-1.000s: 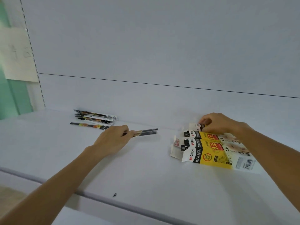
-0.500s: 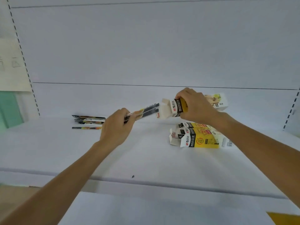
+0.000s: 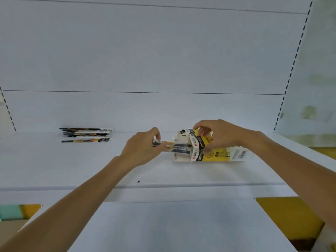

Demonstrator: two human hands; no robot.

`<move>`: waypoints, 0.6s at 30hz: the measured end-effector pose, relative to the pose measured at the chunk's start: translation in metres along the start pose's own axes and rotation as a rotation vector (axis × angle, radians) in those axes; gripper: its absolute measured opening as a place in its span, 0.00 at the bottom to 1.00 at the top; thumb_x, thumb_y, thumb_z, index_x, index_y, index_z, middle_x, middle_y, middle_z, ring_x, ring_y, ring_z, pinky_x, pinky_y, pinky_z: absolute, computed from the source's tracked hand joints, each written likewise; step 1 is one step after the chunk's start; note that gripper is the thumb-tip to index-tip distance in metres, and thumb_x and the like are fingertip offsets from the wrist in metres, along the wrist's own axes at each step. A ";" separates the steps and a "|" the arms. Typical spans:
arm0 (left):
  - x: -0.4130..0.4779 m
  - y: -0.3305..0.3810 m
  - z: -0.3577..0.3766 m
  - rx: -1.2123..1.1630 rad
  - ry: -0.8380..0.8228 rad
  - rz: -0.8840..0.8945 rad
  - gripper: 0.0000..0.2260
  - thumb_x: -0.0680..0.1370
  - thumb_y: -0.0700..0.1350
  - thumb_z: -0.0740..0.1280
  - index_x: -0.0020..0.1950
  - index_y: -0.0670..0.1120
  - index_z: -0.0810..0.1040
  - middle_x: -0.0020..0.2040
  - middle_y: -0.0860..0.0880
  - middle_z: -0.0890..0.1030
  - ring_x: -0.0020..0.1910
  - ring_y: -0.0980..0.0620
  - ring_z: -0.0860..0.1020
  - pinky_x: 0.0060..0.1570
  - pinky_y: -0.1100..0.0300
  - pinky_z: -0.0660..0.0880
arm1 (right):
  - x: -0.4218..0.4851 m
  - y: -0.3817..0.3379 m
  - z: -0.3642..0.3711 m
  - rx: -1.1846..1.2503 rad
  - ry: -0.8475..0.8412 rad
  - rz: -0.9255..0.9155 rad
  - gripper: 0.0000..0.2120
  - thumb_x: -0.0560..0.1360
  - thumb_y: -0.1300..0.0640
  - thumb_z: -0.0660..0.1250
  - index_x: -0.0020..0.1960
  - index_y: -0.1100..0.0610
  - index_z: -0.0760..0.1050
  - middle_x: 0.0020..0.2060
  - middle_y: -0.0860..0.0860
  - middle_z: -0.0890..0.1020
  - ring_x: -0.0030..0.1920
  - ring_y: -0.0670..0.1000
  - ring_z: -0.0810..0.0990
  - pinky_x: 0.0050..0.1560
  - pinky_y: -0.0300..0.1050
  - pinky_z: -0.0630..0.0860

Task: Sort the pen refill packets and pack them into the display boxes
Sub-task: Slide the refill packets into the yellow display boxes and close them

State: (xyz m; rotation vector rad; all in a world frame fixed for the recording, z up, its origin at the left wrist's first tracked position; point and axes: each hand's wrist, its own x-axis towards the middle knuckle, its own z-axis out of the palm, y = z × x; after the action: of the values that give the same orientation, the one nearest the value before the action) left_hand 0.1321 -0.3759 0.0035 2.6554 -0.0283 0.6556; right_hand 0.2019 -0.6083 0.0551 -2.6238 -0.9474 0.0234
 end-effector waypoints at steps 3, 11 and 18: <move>0.001 0.011 0.012 -0.040 -0.115 -0.010 0.11 0.74 0.57 0.66 0.47 0.51 0.72 0.42 0.51 0.77 0.41 0.50 0.74 0.34 0.59 0.66 | -0.004 0.007 0.015 0.029 -0.065 0.026 0.36 0.65 0.61 0.76 0.68 0.51 0.65 0.53 0.43 0.76 0.58 0.46 0.73 0.54 0.38 0.69; 0.003 0.016 0.025 -0.051 -0.045 -0.111 0.09 0.75 0.55 0.64 0.46 0.51 0.73 0.40 0.53 0.75 0.41 0.49 0.74 0.36 0.58 0.65 | -0.005 0.037 0.025 0.297 -0.014 0.046 0.29 0.65 0.61 0.77 0.60 0.46 0.69 0.53 0.44 0.78 0.59 0.45 0.73 0.52 0.38 0.70; 0.003 0.006 0.034 -0.136 -0.062 -0.172 0.10 0.76 0.56 0.63 0.47 0.49 0.73 0.42 0.51 0.76 0.40 0.50 0.73 0.36 0.58 0.65 | 0.006 0.046 0.030 0.400 -0.001 0.010 0.27 0.65 0.61 0.77 0.58 0.46 0.70 0.55 0.47 0.78 0.59 0.45 0.73 0.57 0.44 0.75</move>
State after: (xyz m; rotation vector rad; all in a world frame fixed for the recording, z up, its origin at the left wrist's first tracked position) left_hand 0.1494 -0.3945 -0.0198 2.5122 0.1319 0.4971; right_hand 0.2313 -0.6280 0.0121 -2.2592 -0.8308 0.1961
